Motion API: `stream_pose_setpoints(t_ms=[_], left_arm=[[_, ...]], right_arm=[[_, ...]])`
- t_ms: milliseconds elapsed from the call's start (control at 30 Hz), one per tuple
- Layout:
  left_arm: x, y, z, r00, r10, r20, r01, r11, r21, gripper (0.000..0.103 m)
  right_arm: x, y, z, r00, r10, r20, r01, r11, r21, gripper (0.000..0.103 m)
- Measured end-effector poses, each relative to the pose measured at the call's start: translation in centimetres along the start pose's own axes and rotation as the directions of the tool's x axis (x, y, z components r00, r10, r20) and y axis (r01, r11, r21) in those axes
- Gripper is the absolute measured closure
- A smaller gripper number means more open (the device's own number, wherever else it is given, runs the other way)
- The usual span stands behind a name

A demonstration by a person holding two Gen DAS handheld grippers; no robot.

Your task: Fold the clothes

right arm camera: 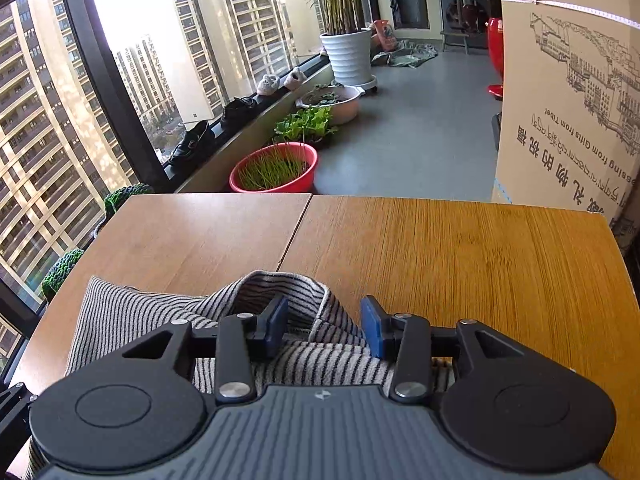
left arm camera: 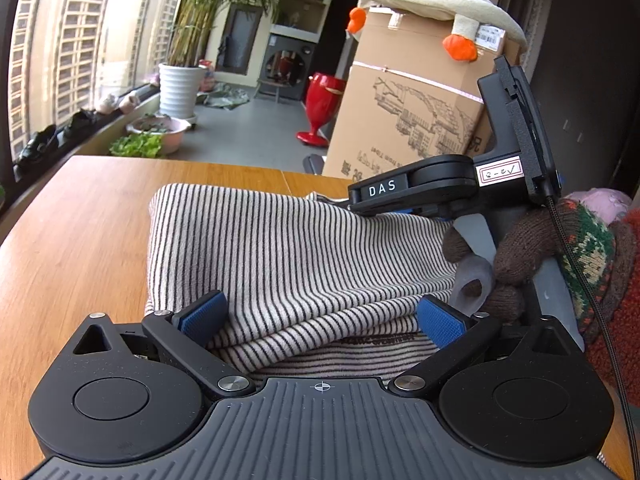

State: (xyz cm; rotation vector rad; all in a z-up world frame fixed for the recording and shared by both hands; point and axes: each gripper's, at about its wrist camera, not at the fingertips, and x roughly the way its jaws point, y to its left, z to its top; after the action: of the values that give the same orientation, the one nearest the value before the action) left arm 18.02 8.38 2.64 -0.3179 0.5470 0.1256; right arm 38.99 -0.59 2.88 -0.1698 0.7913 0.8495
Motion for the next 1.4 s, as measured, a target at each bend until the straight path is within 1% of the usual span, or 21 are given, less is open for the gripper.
stream_pose_setpoints(t_ms=[33, 100, 133, 167, 233, 333, 400, 500, 633, 733, 867, 933, 967, 1000, 1033, 1067, 1133, 1233, 1300, 1367, 1400], left_arm=[[0.0, 0.0, 0.0, 1.000, -0.001, 0.001, 0.001, 1.000, -0.001, 0.000], [0.0, 0.1, -0.1, 1.000, -0.003, 0.002, 0.003, 1.000, -0.004, 0.000], [-0.1, 0.1, -0.1, 1.000, -0.004, 0.003, 0.004, 1.000, -0.006, 0.000], [-0.1, 0.1, 0.0, 1.000, -0.006, 0.004, 0.006, 1.000, -0.008, 0.000], [-0.2, 0.4, 0.0, 1.000, -0.017, 0.011, 0.017, 1.000, -0.022, 0.000], [-0.6, 1.2, 0.0, 0.999, -0.052, 0.017, 0.053, 0.997, -0.055, 0.000], [-1.8, 1.9, 0.2, 0.997, -0.073, 0.001, 0.073, 0.996, -0.056, 0.000], [-4.9, 3.4, 0.5, 0.993, -0.101, 0.062, 0.108, 0.987, -0.115, 0.000], [-8.2, 5.3, 0.8, 0.986, -0.063, 0.156, 0.098, 0.970, -0.224, 0.000], [-8.8, 5.5, 1.9, 0.986, -0.024, 0.166, 0.068, 0.962, -0.265, 0.000], [-8.1, 3.8, 3.4, 0.990, -0.029, 0.141, 0.058, 0.977, -0.205, 0.000], [-7.1, 3.1, 2.9, 0.995, 0.025, 0.101, -0.009, 0.988, -0.154, 0.001], [-6.7, 2.9, 2.4, 0.995, 0.060, 0.079, -0.049, 0.990, -0.129, 0.004], [-6.2, 2.8, 1.9, 0.994, 0.095, 0.059, -0.089, 0.991, -0.103, 0.013], [-5.9, 3.1, 1.2, 0.993, 0.113, 0.034, -0.109, 0.989, -0.102, 0.029], [-5.6, 3.5, 0.4, 0.992, 0.126, 0.008, -0.125, 0.986, -0.107, 0.032], [-5.7, 5.0, -1.3, 0.995, 0.095, -0.020, -0.097, 0.982, -0.165, 0.032], [-6.5, 5.5, -2.1, 0.995, 0.094, -0.014, -0.095, 0.979, -0.179, 0.032], [-6.8, 5.5, -2.4, 0.995, 0.097, -0.009, -0.097, 0.979, -0.178, 0.031], [-6.9, 5.5, -2.6, 0.995, 0.100, -0.001, -0.099, 0.979, -0.179, 0.029], [-6.9, 5.4, -2.8, 0.995, 0.101, 0.003, -0.099, 0.979, -0.179, 0.028]], right_arm=[[0.0, 0.3, 0.0, 1.000, -0.003, -0.003, 0.003, 1.000, -0.016, 0.063], [0.0, 0.7, 0.0, 1.000, -0.010, -0.009, 0.010, 0.999, -0.033, 0.078], [-0.2, 0.9, 0.1, 1.000, -0.020, -0.008, 0.020, 0.999, -0.040, 0.090], [-0.4, 1.0, 0.1, 1.000, -0.026, -0.005, 0.026, 0.999, -0.047, 0.094], [-1.7, 1.3, 0.3, 1.000, -0.009, 0.013, 0.009, 0.999, -0.045, 0.097], [-5.7, 2.2, 0.4, 0.996, 0.079, 0.041, -0.077, 0.996, -0.049, 0.098], [-8.9, 3.0, -0.3, 0.989, 0.139, 0.058, -0.136, 0.989, -0.056, 0.098], [-12.4, 4.0, -3.4, 0.981, 0.189, 0.035, -0.186, 0.980, -0.074, 0.098], [-13.1, 4.0, -8.8, 0.976, 0.215, -0.035, -0.216, 0.976, -0.011, 0.098], [-13.1, 4.1, -11.4, 0.972, 0.234, -0.033, -0.233, 0.972, 0.028, 0.099], [-13.6, 4.3, -12.8, 0.974, 0.224, 0.026, -0.225, 0.974, 0.040, 0.099], [-13.9, 4.0, -13.1, 0.973, 0.225, 0.043, -0.227, 0.972, 0.053, 0.099], [-14.1, 3.8, -13.3, 0.973, 0.227, 0.051, -0.230, 0.971, 0.060, 0.099], [-14.4, 3.7, -13.5, 0.972, 0.227, 0.059, -0.230, 0.971, 0.060, 0.099], [-14.8, 3.6, -13.8, 0.972, 0.225, 0.066, -0.229, 0.972, 0.056, 0.099], [-15.3, 3.4, -14.0, 0.972, 0.224, 0.073, -0.228, 0.972, 0.049, 0.099], [-16.2, 2.9, -14.4, 0.971, 0.227, 0.078, -0.231, 0.972, 0.038, 0.099], [-18.1, 2.3, -14.5, 0.969, 0.220, 0.108, -0.225, 0.974, 0.034, 0.094], [-20.3, 2.6, -14.2, 0.957, 0.223, 0.184, -0.227, 0.974, 0.000, 0.081], [-22.5, 2.7, -13.8, 0.930, 0.225, 0.290, -0.229, 0.973, -0.022, 0.045], [-23.0, 2.6, -13.7, 0.918, 0.218, 0.330, -0.224, 0.974, -0.023, 0.041]])
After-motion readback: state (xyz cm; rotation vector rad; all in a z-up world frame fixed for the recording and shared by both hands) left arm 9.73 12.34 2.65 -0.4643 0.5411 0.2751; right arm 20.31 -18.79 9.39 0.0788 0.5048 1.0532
